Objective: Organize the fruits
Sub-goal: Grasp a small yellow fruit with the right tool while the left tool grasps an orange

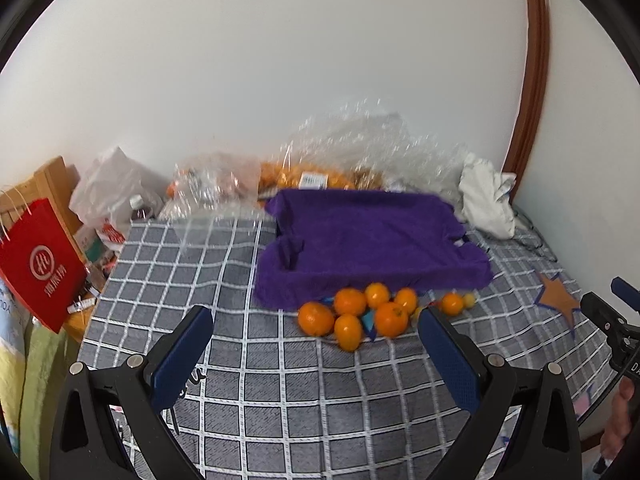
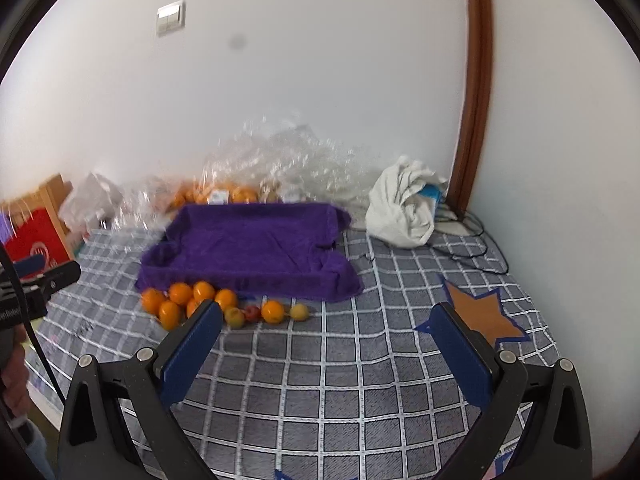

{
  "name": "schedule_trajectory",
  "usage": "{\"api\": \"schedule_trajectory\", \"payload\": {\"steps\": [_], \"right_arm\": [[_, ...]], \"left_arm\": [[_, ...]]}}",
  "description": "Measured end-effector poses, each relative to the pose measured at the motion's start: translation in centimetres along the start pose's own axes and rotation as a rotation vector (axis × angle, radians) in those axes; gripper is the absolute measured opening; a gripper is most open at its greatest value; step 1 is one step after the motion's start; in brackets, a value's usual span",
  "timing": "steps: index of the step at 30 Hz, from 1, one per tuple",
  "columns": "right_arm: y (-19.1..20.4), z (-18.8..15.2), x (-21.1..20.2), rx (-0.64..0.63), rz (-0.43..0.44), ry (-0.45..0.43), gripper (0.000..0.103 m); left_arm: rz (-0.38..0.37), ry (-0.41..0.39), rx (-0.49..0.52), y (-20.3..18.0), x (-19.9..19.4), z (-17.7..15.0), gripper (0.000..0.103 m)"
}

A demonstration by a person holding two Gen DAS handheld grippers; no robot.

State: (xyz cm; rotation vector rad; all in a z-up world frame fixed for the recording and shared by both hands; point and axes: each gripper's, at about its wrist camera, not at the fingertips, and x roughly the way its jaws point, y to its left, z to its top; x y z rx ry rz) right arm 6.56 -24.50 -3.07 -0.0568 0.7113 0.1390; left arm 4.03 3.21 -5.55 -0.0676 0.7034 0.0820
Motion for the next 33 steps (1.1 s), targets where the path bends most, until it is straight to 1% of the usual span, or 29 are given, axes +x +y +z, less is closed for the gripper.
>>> {"api": "schedule_trajectory", "payload": {"steps": [2,4,6,7,11,13,15,19,20,22,24,28,30,32,33], "right_arm": [[0.0,-0.5,1.6,-0.006,0.009,0.031,0.095],[-0.3,-1.0,3.9,-0.006,0.026,0.095,0.09],[-0.6,-1.7,6.1,0.008,0.036,0.139,0.083],[-0.8,-2.0,7.3,0.011,0.043,0.153,0.077],[-1.4,-3.1,11.2,0.033,0.063,0.187,0.068],[-1.5,-3.4,13.0,0.046,0.086,0.213,0.058],[-1.4,-3.5,14.5,0.053,0.106,0.231,0.052],[-0.5,-3.4,16.5,0.038,0.147,0.227,0.049],[-0.3,-3.3,17.0,0.033,0.154,0.233,0.049],[0.0,-3.3,17.8,0.028,0.16,0.248,0.043],[0.2,-3.2,18.6,0.03,0.17,0.266,0.04],[0.4,-3.0,19.7,0.027,0.172,0.278,0.038],[0.5,-2.9,20.1,0.023,0.174,0.274,0.037],[0.8,-2.8,20.4,0.015,0.173,0.27,0.03],[0.9,-2.8,20.5,0.01,0.172,0.268,0.026]], "left_arm": [[0.018,0.015,-0.001,0.4,1.4,-0.6,0.102],[0.017,0.03,-0.006,1.0,2.6,-1.2,0.1],[0.022,0.051,-0.014,1.8,4.0,-1.7,0.099],[0.026,0.058,-0.014,2.1,4.5,-1.9,0.099],[0.04,0.101,-0.009,3.2,6.8,-2.7,0.093],[0.048,0.115,-0.011,3.7,7.9,-3.1,0.088],[0.023,0.139,-0.016,4.1,8.8,-3.4,0.086],[-0.008,0.186,-0.008,4.4,10.2,-3.6,0.086],[-0.01,0.189,-0.01,4.4,10.3,-3.6,0.086],[-0.009,0.193,-0.015,4.6,10.6,-3.6,0.085],[-0.035,0.196,-0.023,4.6,10.9,-3.6,0.085],[-0.051,0.211,0.005,4.2,11.9,-3.6,0.085],[-0.085,0.222,0.003,4.1,12.3,-3.5,0.085],[-0.114,0.228,-0.011,4.0,12.8,-3.3,0.085],[-0.116,0.233,-0.015,3.9,13.1,-3.2,0.085]]}}
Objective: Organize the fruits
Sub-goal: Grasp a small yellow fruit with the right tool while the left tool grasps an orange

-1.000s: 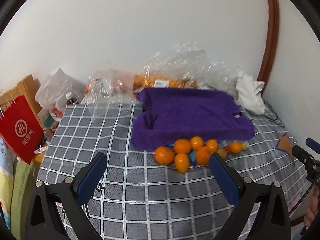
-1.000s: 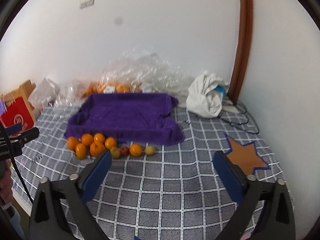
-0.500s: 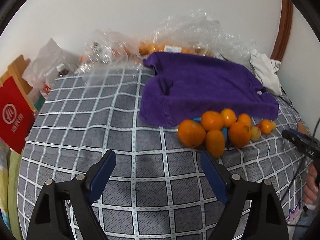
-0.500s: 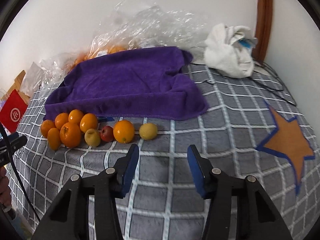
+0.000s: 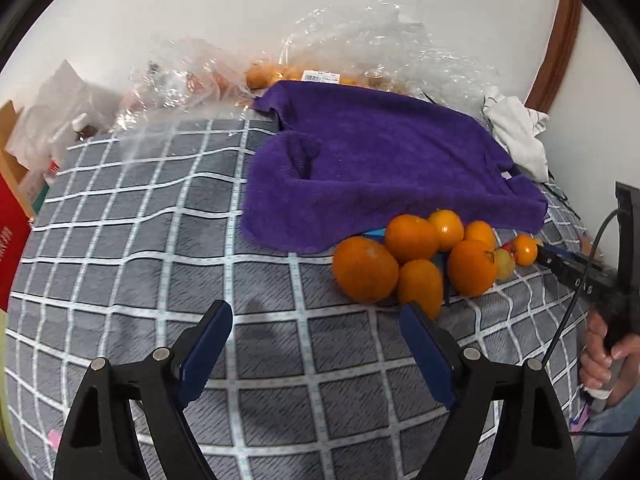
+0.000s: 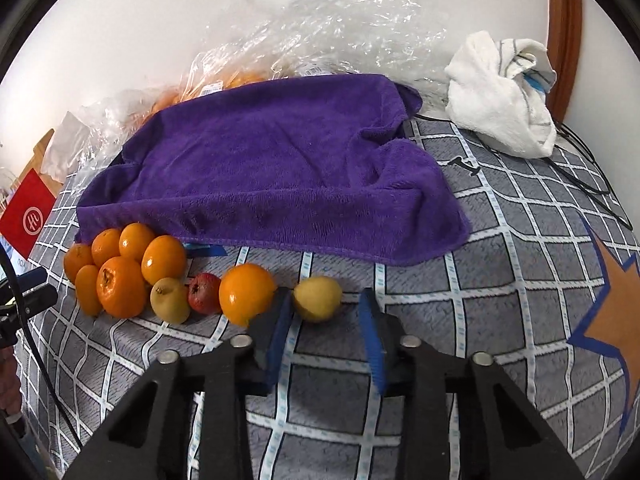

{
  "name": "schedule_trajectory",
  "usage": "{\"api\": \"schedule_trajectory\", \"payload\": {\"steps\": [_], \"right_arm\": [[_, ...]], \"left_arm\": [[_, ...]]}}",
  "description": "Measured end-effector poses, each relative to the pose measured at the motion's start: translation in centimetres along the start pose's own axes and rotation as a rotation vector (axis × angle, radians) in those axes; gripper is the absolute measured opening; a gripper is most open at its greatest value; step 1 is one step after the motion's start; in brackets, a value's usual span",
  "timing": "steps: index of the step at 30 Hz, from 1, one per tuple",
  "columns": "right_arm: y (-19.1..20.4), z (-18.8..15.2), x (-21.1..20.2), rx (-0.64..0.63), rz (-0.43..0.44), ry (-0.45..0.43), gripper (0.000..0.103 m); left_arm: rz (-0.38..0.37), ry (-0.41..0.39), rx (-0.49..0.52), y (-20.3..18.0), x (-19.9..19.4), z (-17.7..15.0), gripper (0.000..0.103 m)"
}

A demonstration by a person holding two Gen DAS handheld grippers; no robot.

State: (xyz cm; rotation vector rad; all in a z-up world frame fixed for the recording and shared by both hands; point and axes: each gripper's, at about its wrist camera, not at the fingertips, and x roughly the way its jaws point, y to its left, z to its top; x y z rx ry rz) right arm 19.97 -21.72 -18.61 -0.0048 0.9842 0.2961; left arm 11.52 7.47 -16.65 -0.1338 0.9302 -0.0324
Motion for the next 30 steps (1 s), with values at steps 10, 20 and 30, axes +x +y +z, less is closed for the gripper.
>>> {"api": "schedule_trajectory", "payload": {"steps": [10,20,30], "right_arm": [[-0.4,-0.6,-1.4,0.0,0.0,0.004,0.026],[-0.6,-1.7,-3.1,0.013,-0.044,0.019,0.026],[-0.9,-1.9,-4.0,0.035,-0.064,0.035,0.026]], "left_arm": [[-0.111,-0.014,-0.041,-0.2,1.9,1.0,0.075],[-0.198,-0.012,-0.043,0.0,2.0,1.5,0.041],[-0.157,-0.002,-0.014,-1.5,2.8,0.9,0.037]]}}
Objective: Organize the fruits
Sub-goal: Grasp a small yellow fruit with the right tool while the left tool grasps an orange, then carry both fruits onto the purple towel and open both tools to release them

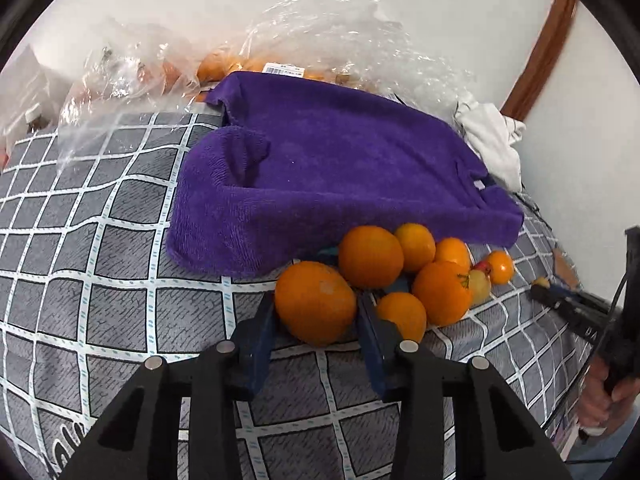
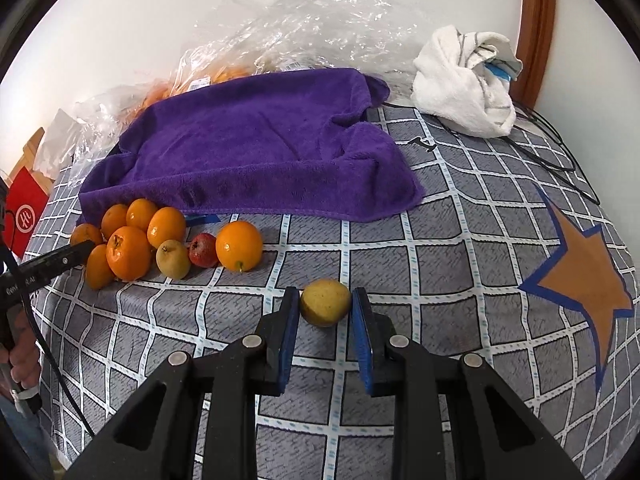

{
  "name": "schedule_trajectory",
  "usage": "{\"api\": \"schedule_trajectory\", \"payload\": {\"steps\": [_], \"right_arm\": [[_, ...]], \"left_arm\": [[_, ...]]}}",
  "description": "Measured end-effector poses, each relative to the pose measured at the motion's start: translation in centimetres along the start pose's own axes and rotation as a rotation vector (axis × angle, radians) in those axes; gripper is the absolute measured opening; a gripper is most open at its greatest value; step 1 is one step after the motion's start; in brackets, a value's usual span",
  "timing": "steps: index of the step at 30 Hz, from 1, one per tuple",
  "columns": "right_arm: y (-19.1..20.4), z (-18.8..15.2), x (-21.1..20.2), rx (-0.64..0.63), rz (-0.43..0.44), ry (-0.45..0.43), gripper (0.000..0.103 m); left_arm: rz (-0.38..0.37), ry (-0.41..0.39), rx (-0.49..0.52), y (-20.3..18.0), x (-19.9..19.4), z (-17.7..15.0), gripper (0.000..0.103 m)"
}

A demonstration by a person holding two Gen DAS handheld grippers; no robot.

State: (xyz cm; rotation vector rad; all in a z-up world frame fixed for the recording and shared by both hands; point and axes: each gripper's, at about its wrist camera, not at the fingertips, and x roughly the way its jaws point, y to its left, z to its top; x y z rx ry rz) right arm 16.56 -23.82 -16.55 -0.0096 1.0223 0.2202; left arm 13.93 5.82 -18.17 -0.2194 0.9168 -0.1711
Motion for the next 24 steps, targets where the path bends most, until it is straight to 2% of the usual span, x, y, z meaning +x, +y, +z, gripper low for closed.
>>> {"api": "schedule_trajectory", "payload": {"steps": [4,11,17,24], "right_arm": [[0.0,0.3,-0.9,0.006,0.0,-0.018,0.026],[0.5,1.8,-2.4,-0.003,-0.003,-0.059,0.026],[0.6,4.6,-3.6,-0.016,-0.011,-0.112,0.026],[0.9,10.0,-3.4,-0.027,-0.029,-0.178,0.026]], "left_arm": [[-0.005,-0.003,-0.021,0.3,-0.9,0.1,0.037],[0.055,-0.031,-0.004,0.1,-4.0,2.0,0.037],[0.085,-0.077,0.025,-0.8,-6.0,6.1,0.037],[0.124,-0.129,0.056,-1.1,-6.6,11.1,0.037]]}}
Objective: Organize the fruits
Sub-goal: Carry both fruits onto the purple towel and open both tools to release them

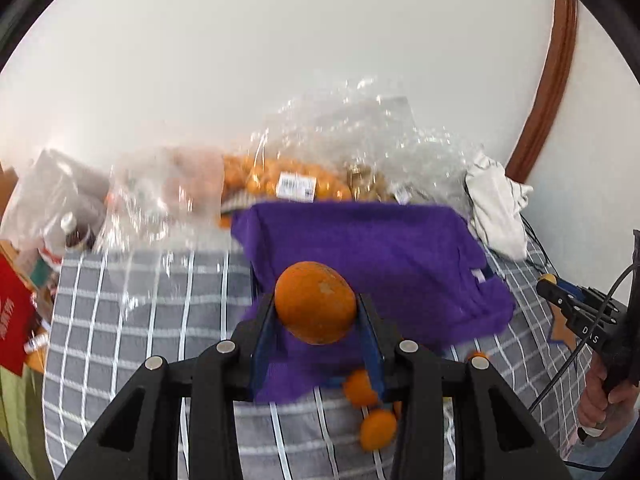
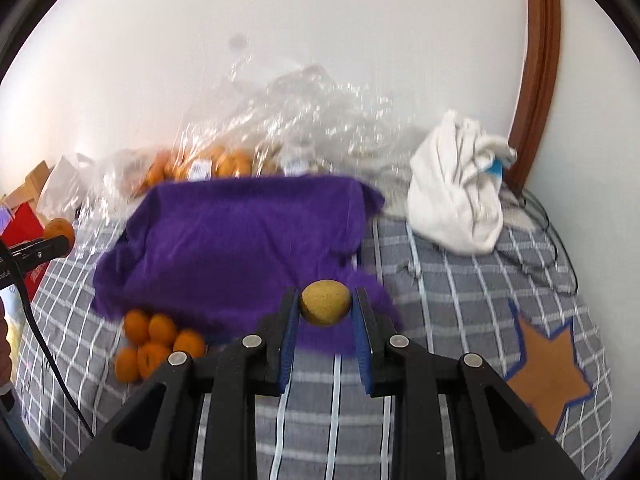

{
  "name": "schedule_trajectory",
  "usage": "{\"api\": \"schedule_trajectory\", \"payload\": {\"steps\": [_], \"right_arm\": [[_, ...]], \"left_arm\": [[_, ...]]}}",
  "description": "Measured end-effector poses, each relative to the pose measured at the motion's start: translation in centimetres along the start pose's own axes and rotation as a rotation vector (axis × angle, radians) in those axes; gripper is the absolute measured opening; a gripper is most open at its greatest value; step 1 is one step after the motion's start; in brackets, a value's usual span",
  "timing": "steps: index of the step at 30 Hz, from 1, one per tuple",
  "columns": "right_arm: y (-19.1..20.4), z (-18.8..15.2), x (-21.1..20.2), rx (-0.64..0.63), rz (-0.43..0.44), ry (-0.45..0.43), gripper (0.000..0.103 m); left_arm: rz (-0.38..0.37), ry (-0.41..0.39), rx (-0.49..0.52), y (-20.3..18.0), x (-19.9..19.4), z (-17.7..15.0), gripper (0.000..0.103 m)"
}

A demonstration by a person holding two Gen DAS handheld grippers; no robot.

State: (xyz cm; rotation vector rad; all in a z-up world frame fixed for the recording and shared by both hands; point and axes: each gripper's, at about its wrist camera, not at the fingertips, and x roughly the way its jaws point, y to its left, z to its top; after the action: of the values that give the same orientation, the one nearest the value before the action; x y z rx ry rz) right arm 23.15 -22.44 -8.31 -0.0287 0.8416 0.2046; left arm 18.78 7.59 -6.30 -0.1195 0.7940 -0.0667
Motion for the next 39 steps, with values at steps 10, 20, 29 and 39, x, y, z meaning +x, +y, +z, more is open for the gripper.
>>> {"api": "schedule_trajectory", "payload": {"steps": [10,20,29,39], "right_arm": [[0.1,4.4,5.5,0.034,-0.009,-0.01,0.026],[1.1,6.5,9.9,0.018,-0.013,0.0,0.026],[0.6,6.0,13.1,0.032,-0.029,0.028,0.026],[-0.2,4.7,14.9,0.052,-0.036,0.053,0.026]], "left_arm": [[-0.031,0.009,-0.007,-0.3,4.5,4.2,0.037],[-0.059,0.055,-0.032,-0.8,10.0,5.6,0.037],[-0.042,0.13,-0.03,-0.2,13.6,4.5,0.037],[-0.039,0.182,-0.031,0.0,15.6,3.4,0.037]]}}
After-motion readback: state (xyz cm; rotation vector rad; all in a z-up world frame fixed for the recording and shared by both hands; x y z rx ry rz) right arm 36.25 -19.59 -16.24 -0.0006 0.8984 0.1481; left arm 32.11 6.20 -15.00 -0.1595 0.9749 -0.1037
